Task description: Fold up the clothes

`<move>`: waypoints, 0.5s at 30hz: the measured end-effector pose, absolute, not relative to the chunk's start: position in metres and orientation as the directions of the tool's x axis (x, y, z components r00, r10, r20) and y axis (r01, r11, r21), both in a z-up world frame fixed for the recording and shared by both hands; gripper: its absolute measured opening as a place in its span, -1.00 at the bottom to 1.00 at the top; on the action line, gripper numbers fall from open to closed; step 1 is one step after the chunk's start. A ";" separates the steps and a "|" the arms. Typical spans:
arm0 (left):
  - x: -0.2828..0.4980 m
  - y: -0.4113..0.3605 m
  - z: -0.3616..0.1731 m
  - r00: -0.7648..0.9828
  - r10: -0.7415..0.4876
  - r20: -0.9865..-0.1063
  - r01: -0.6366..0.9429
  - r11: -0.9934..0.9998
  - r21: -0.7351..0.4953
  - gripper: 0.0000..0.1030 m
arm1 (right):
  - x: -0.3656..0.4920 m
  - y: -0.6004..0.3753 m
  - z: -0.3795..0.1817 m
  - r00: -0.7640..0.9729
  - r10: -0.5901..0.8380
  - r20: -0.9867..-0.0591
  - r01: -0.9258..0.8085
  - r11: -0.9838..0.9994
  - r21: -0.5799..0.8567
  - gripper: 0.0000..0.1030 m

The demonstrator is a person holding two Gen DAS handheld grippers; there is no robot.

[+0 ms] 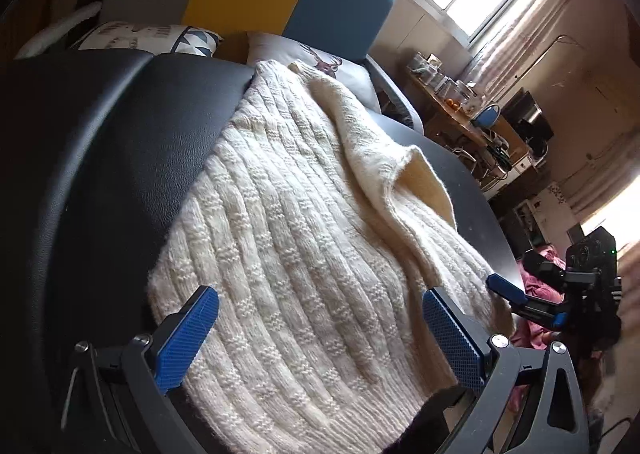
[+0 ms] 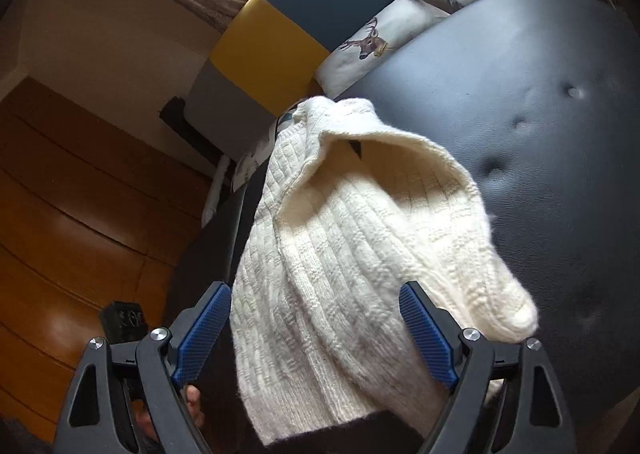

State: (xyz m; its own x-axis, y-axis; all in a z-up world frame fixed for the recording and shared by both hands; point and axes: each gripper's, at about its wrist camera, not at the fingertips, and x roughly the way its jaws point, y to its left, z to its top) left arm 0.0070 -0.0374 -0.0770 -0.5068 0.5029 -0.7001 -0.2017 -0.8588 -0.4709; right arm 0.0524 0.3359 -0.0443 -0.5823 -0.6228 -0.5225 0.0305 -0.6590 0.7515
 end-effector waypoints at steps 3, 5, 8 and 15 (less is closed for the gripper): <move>0.012 -0.029 -0.085 -0.492 0.482 -0.725 -0.255 -0.876 -0.409 0.99 | 0.058 0.364 -0.051 -0.623 -0.630 -0.464 -0.038 -0.568 0.822 0.71; 0.011 -0.022 -0.095 -0.463 0.465 -0.755 -0.277 -0.885 -0.375 0.99 | 0.060 0.378 -0.058 -0.629 -0.636 -0.446 -0.078 -0.520 0.851 0.71; 0.011 -0.015 -0.117 -0.397 0.429 -0.811 -0.289 -0.897 -0.334 0.99 | 0.058 0.374 -0.073 -0.565 -0.703 -0.433 -0.079 -0.476 0.876 0.72; 0.015 -0.008 -0.111 -0.424 0.372 -0.826 -0.354 -0.907 -0.227 0.99 | 0.051 0.328 -0.104 -0.403 -0.752 -0.521 -0.073 -0.541 0.838 0.74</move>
